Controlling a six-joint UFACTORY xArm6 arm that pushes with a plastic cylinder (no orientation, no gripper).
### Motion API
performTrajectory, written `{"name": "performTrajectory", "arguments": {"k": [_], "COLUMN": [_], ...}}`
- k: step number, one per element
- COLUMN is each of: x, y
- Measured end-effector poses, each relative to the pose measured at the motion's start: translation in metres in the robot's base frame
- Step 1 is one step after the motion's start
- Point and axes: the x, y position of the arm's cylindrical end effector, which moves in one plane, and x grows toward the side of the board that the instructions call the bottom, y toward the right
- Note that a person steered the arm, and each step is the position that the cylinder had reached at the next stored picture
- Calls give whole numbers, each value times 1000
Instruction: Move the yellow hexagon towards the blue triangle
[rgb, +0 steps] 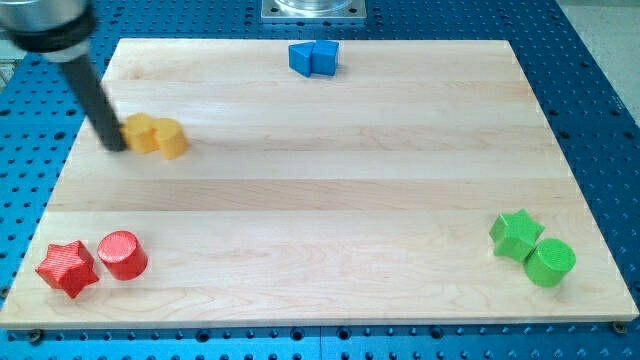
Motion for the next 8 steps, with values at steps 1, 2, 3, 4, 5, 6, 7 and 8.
{"name": "performTrajectory", "arguments": {"k": [1,2,3,4,5,6,7,8], "x": [-8,-20,-58,-79,-71,-80,-84,-9], "y": [73,83,117,179,149,126,156,145]}}
